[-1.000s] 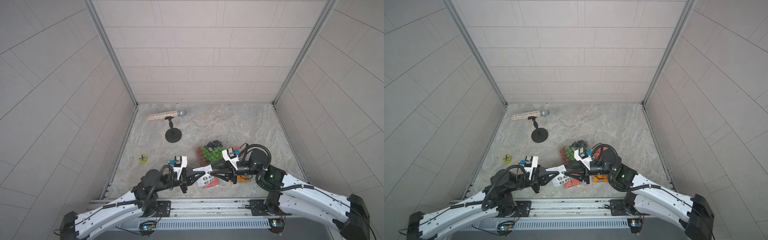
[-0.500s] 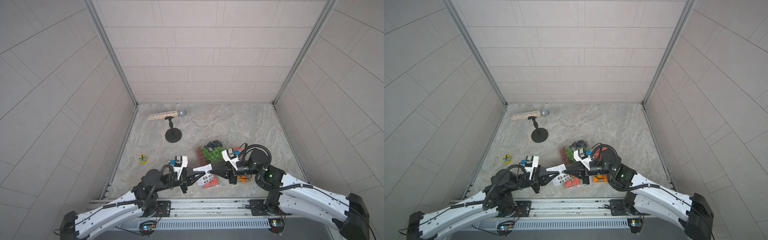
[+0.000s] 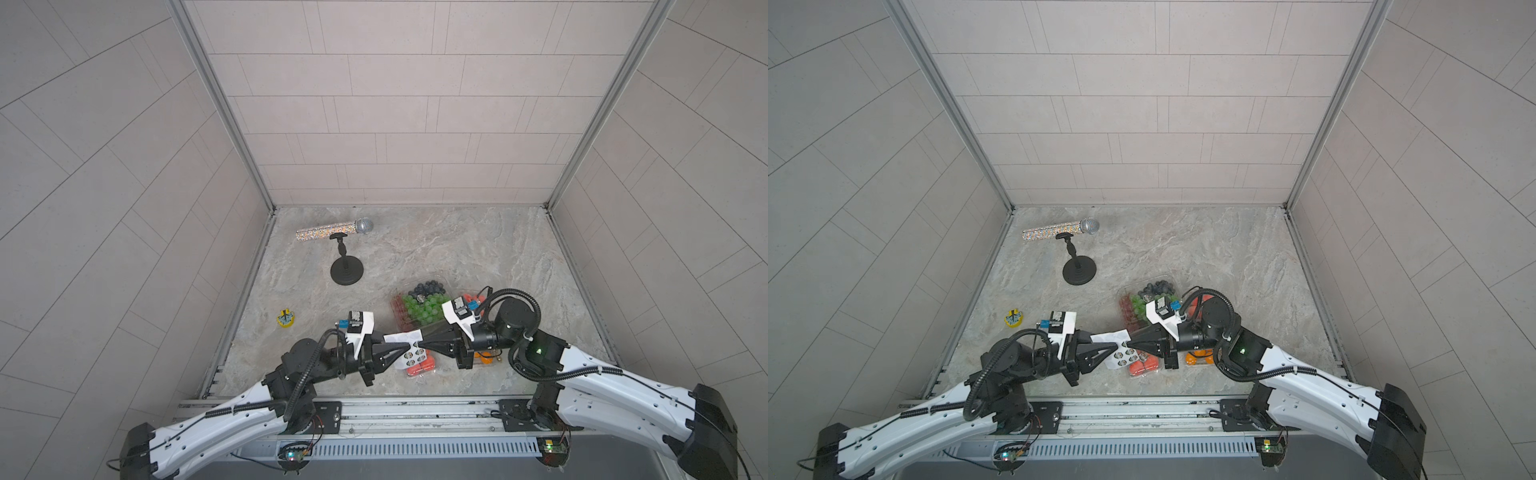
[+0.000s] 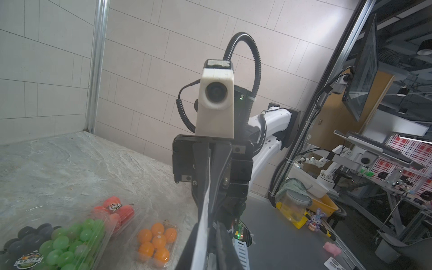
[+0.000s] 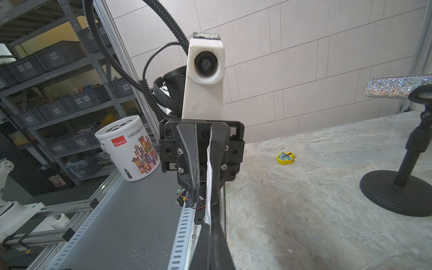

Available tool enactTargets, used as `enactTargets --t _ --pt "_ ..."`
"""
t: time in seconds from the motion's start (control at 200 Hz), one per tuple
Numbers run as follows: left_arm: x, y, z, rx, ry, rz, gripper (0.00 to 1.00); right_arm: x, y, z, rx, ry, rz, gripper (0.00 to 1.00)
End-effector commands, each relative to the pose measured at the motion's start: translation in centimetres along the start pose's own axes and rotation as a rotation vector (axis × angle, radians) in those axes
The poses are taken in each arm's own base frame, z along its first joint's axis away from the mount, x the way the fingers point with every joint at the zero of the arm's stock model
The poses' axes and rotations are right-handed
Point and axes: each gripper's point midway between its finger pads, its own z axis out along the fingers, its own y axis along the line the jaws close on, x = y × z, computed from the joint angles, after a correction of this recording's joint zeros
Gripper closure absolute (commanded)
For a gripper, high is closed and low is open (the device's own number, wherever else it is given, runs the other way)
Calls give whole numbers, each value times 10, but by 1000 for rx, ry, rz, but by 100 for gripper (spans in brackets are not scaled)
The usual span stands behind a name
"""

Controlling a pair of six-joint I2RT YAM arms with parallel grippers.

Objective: Label fruit boxes
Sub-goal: Adjust the label sticker.

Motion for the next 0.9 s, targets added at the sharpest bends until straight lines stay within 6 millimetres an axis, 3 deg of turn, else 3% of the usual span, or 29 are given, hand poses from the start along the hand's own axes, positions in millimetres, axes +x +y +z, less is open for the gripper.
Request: enactTargets --t 0.0,0.225,0.34,0.38,0.896 --pt "-1 -2 -1 12 -16 10 82 -8 8 -2 -29 -36 -25 100" --pt "2 0 0 9 -8 10 78 -9 8 -2 -30 -45 -18 100" --pt "1 0 1 9 -9 9 90 -8 8 -2 -31 -39 -15 100" --pt "0 -1 1 12 -12 10 100 -7 8 -2 -31 -38 -16 100" --pt "2 -7 5 67 -23 15 100 -2 9 2 -65 -20 -3 100"
